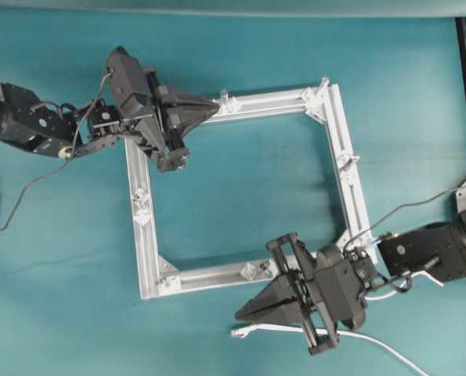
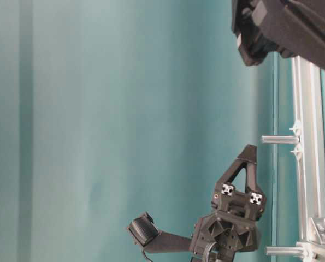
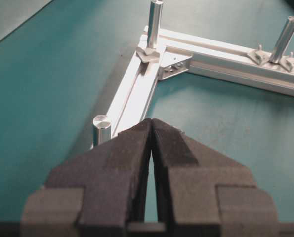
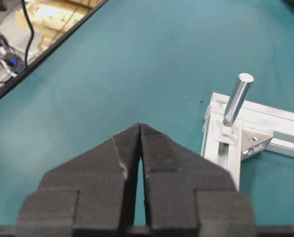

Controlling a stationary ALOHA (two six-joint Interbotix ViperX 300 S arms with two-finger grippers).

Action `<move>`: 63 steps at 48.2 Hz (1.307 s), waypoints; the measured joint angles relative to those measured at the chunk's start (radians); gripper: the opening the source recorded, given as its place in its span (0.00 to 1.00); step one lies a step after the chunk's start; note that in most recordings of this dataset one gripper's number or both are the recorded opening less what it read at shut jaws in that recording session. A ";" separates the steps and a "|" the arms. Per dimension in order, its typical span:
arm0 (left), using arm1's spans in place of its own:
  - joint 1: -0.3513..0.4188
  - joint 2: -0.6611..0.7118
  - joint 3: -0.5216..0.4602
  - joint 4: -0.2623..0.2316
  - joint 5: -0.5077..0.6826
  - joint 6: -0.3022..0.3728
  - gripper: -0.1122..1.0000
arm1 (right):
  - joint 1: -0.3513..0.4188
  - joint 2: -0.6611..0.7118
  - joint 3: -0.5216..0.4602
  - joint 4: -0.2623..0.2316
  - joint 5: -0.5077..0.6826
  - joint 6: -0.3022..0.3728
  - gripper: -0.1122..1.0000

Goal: Move the cable alternately left and right between 8 pins so it hooks onto each one.
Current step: 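Retract the left gripper leftward while the right gripper holds the white cable plug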

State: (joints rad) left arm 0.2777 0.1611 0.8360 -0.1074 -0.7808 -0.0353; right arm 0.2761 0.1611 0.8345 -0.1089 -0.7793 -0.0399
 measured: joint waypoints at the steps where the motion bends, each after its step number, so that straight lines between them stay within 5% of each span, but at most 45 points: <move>1: 0.000 0.000 0.000 0.000 0.000 0.000 0.10 | 0.000 0.000 0.002 0.000 -0.002 0.002 0.10; 8: -0.003 -0.094 -0.002 0.038 0.098 0.034 0.13 | 0.005 -0.002 -0.006 -0.002 0.083 0.020 0.10; 32: -0.067 -0.480 0.126 0.040 0.400 0.091 0.16 | 0.081 -0.169 -0.091 -0.005 0.563 0.153 0.10; 49: -0.115 -0.753 0.256 0.040 0.660 0.091 0.42 | 0.101 -0.091 -0.193 -0.006 0.787 0.233 0.11; 57: -0.115 -0.864 0.310 0.041 0.709 0.092 0.65 | 0.103 -0.025 -0.253 -0.005 0.856 0.242 0.26; 63: -0.117 -0.953 0.353 0.041 0.718 0.091 0.67 | 0.103 0.012 -0.282 -0.006 0.870 0.273 0.48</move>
State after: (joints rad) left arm 0.1611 -0.7915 1.1888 -0.0660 -0.0629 0.0552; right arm 0.3789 0.1733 0.5522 -0.1150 0.0905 0.2332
